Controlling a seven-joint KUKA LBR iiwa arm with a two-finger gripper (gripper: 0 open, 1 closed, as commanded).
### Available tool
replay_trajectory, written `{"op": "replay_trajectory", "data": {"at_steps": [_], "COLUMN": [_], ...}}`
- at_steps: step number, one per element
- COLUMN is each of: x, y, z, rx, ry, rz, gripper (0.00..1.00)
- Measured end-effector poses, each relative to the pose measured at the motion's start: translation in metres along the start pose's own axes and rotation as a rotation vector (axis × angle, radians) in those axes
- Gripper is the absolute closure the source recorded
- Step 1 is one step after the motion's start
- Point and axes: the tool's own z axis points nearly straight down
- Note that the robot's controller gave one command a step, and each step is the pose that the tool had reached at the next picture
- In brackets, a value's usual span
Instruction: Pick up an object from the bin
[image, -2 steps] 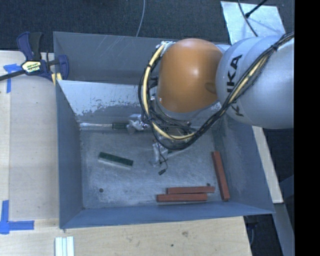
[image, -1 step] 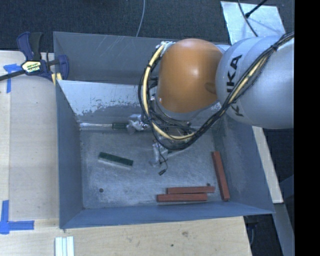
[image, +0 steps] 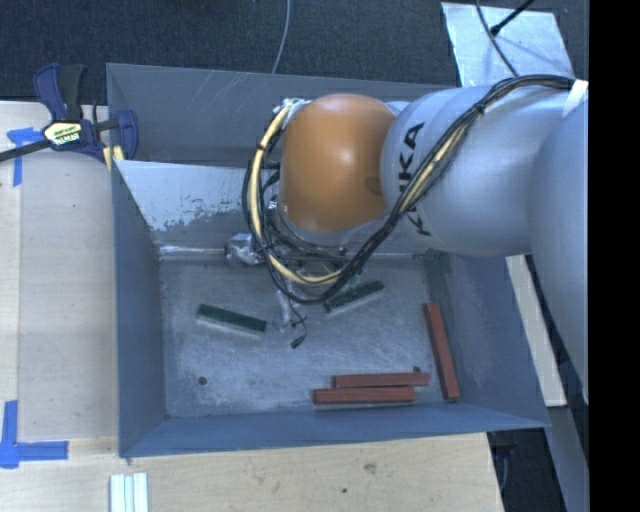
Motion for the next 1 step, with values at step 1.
{"op": "replay_trajectory", "data": {"at_steps": [1], "x": [0.0334], "y": [-0.0053], "z": [0.0604], "rx": [-0.003], "ry": [0.007], "rz": [0.039], "gripper": [0.00]}}
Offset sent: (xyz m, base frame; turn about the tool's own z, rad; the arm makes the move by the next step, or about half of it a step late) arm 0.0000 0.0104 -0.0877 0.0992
